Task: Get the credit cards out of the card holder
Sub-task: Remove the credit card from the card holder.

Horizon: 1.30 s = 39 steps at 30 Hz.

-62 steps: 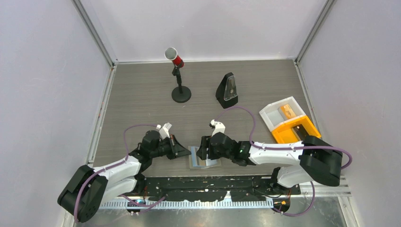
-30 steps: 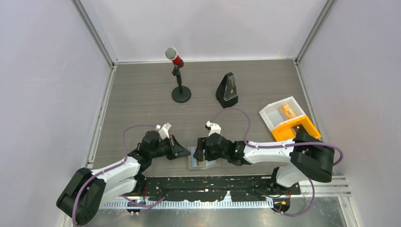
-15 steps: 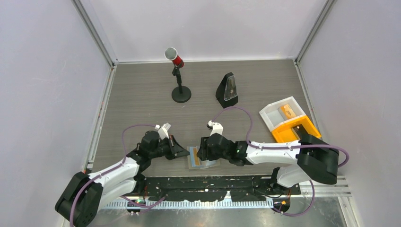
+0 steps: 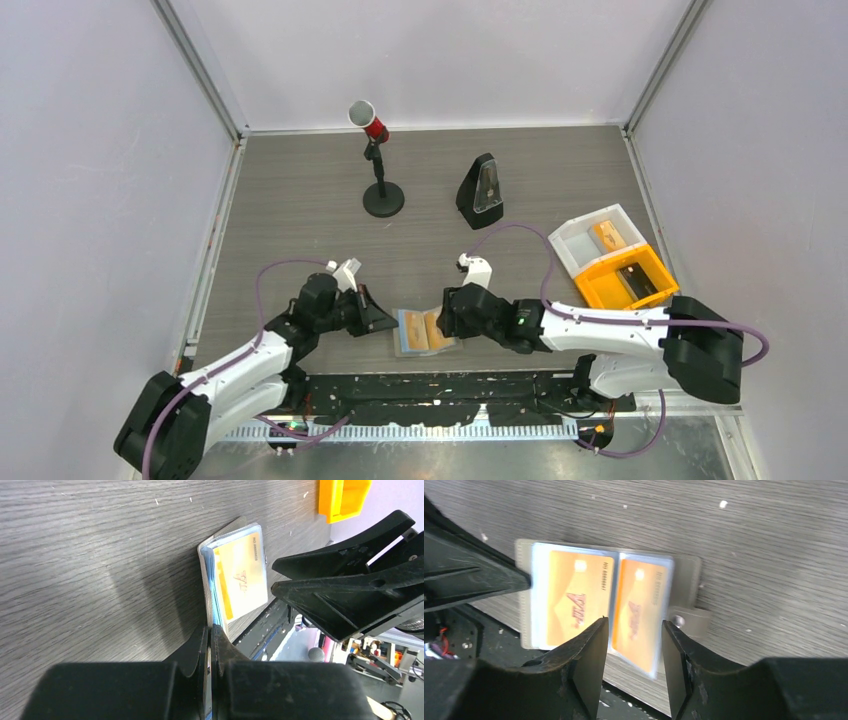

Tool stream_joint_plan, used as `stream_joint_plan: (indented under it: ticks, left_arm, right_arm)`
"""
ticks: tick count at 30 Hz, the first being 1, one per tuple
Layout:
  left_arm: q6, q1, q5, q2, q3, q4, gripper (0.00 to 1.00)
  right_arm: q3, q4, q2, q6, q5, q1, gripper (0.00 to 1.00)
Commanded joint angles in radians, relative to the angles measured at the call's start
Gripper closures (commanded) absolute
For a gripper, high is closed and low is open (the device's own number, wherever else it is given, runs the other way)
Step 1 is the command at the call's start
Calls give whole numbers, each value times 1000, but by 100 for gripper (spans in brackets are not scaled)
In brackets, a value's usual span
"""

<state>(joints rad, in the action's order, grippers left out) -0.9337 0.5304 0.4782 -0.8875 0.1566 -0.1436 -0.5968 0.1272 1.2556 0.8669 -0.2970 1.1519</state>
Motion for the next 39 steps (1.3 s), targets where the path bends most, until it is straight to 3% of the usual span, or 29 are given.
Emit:
stream_joint_plan:
  ticks: [1,9,15,22,27,33,39]
  left_arm:
    - [74,5,-32,23,74,94,100]
    - [105,5,-40,44,117,169,98]
    - [112,5,-53,29,124,182,95]
    - [160,5,-135,10,232,396,69]
    - [127,6,-148,59,255,447,60]
    - [58,55,-92,61,244,330,60]
    - [34,69,-56,-93,199,113,60]
  right_arm:
    - [25,52,-58,1,-68,-10,50]
    - [-28,85,-134,-36,-46,-14,54]
    - [-9,-82,-170,-74,7,-14,61]
    - [-8,-218,-26,-77,54,-14,64]
    - [-7,-234,70,-67,55,-19,66]
    - [77,-311,96,-35,46,-23,66]
    - [114,-340,123,-11,53,-24,68]
